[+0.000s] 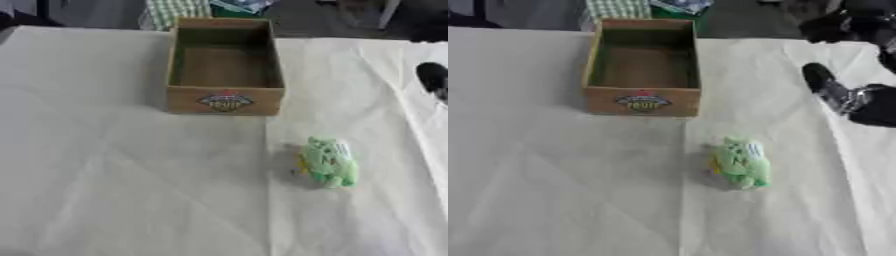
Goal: Pick up objects on the table and place them in the box.
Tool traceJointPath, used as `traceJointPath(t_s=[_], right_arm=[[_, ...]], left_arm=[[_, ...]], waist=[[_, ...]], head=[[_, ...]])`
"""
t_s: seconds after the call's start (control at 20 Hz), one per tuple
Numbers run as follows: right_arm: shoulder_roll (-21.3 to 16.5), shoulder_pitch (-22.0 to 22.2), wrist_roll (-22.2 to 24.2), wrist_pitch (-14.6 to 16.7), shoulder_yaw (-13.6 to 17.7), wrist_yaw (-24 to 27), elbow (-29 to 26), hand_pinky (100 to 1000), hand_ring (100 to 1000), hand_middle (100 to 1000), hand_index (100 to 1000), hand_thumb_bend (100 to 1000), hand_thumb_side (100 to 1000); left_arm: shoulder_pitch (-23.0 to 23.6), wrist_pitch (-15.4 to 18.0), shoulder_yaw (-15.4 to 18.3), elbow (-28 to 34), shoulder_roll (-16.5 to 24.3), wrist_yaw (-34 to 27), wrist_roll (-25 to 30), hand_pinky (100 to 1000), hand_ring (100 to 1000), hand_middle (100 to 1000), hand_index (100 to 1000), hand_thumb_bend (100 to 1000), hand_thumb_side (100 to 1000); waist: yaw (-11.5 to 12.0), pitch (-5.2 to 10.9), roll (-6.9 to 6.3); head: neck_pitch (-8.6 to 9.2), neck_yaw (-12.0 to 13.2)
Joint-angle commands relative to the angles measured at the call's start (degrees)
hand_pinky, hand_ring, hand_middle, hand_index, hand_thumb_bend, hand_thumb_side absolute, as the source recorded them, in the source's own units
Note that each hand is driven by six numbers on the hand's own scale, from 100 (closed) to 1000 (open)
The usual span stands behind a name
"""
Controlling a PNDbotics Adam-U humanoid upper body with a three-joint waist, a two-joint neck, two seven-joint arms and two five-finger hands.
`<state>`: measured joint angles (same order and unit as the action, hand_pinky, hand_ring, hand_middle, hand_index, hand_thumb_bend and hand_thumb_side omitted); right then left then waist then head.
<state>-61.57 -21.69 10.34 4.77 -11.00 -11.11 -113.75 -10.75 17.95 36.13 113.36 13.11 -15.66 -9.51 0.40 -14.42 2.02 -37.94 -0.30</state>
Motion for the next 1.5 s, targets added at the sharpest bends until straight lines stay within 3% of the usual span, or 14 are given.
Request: traceJointPath(t_s=[0.05,0.3,0.45,0.5,0.65,0.8,1.25,1.5], right_arm=[[-6.28,-0.59,1.05,0.95,-0.76,-0.34,-0.84,831,815,801,903,204,716],[-7.73,-2.35,3.99,1.5,-2.88,2.3,-0.84,838,824,788,950,267,675],[-7.79,-3.1,6.55,0.12,-4.74,3.94,-0.84,849,832,784,981,311,644],[-7.74,-3.39,7.97,-0.76,-5.2,4.55,-0.84,857,835,779,996,390,585],[-7.46,-4.52,12.15,-3.95,-6.1,6.15,-0.84,870,849,779,1000,511,505],[-6.98,-5.88,15.19,-7.03,-6.83,6.67,-0.84,882,872,812,1000,603,493],[-5.34,-9.77,19.81,-12.6,-11.0,2.07,-0.84,910,896,860,1000,610,485],[-3.48,-11.08,22.28,-17.59,-13.88,0.68,-0.84,907,892,855,1000,609,484]], left_arm=[[-0.66,-0.11,-0.25,1.23,1.28,-0.49,0.37,798,615,587,805,158,633],[-0.63,-0.15,-0.39,1.23,1.11,-0.81,0.71,798,614,587,804,157,633],[-0.61,-0.18,-0.43,1.23,1.01,-0.94,0.85,799,614,587,804,157,633],[-0.61,-0.19,-0.45,1.23,1.0,-0.99,0.88,798,614,587,805,157,633],[-0.62,-0.21,-0.46,1.23,0.91,-1.1,0.96,799,614,587,804,157,632],[-0.55,-0.28,-0.44,1.23,0.73,-1.18,1.05,799,614,587,805,158,632],[-0.44,-0.37,-0.5,1.23,0.56,-1.36,1.25,801,614,586,804,157,630],[-0.41,-0.48,-0.56,1.23,0.34,-1.53,1.47,802,613,586,804,157,630]], waist=[[0.3,0.73,-0.23],[0.76,0.75,-0.42],[0.91,0.75,-0.47],[0.95,0.75,-0.48],[1.03,0.74,-0.51],[1.17,0.73,-0.58],[1.38,0.76,-0.62],[1.61,0.67,-0.7]], head=[[0.95,-0.95],[0.94,-1.75],[1.02,-2.16],[1.03,-2.28],[1.06,-2.57],[1.16,-2.67],[1.08,-3.18],[1.13,-3.32]])
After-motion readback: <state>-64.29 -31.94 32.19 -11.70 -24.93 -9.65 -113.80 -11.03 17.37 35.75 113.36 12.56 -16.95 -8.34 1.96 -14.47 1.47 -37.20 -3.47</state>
